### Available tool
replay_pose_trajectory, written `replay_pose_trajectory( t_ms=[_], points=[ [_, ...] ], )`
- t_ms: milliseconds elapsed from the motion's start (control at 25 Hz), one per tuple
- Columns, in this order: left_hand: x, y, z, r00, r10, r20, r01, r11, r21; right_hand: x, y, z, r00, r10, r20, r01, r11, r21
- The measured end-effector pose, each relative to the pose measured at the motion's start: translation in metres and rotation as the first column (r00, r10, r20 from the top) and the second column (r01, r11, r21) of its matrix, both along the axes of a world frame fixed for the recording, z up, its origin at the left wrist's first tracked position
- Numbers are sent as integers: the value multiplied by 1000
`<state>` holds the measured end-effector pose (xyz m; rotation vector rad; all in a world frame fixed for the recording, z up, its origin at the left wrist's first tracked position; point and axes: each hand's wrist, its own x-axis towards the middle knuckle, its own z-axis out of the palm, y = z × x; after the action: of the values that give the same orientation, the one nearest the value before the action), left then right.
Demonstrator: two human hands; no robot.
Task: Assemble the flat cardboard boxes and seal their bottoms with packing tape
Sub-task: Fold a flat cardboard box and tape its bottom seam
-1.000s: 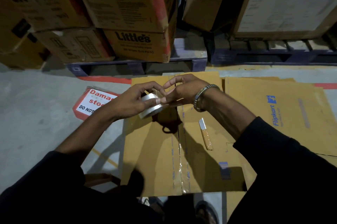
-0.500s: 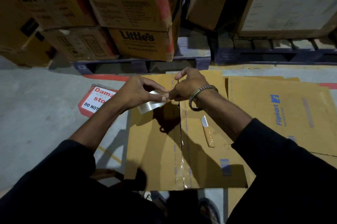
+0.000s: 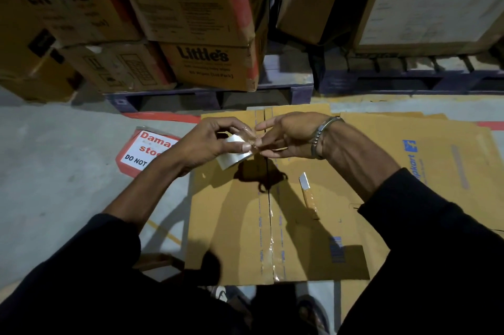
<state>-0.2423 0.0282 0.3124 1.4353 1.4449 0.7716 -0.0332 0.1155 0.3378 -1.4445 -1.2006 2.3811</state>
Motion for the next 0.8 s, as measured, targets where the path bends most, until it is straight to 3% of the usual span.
replay_pose_trajectory(
  t_ms=[160,520,800],
  points=[
    [-7,-3,-2,995,-94,21,94,996,2,4,8,-5,993,35,-109,-43,996,-78],
    [-12,-11,3,982,-179,-57,177,984,-31,-2,4,-7,975,198,-104,-181,971,155],
    [-14,-14,4,972,-190,-141,186,982,-42,-5,3,-12,986,134,-102,-135,991,-7]
  ],
)
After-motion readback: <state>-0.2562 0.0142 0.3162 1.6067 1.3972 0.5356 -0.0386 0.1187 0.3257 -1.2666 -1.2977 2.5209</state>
